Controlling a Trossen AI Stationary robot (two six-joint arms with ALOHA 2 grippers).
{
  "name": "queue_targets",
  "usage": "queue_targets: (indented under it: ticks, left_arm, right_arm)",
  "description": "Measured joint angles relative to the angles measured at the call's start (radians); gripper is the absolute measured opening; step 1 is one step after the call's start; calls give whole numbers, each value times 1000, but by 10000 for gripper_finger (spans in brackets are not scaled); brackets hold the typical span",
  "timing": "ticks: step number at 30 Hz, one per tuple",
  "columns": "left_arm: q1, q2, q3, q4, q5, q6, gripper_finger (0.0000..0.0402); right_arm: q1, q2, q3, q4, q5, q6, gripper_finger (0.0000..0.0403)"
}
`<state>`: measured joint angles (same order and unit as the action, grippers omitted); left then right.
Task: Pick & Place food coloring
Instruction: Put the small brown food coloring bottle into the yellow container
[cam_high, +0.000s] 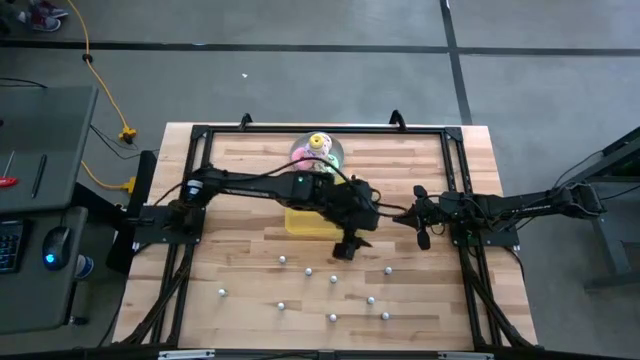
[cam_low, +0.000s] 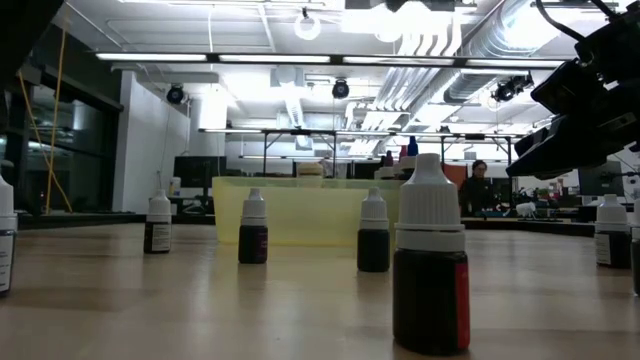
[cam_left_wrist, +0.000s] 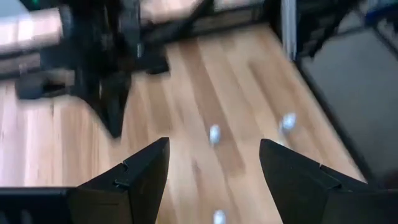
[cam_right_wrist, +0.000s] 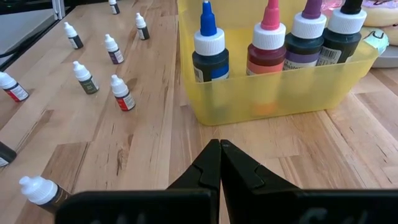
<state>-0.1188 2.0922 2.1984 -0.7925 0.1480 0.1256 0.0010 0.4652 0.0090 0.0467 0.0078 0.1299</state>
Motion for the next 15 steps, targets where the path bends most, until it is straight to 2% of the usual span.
queue_targets:
  ticks: [5,7,10,12,15]
  left_arm:
    - [-11,95,95,-4,-8,-26,246]
    - [-14,107,98,-45,-27,-37,246]
    - [-20,136,94,21,-33,-54,246]
    - [-20,153,87,-19,-27,-60,246]
    - [-26,190,87,6,-27,-61,246]
  right_arm:
    - [0,-2,0,-5,0,0,0]
    - [0,0,0,-1,0,0,0]
    - [0,-1,0,-2,0,0,0]
    - [0,-1,0,-2,0,0,0]
    - [0,-1,0,-2,0,0,0]
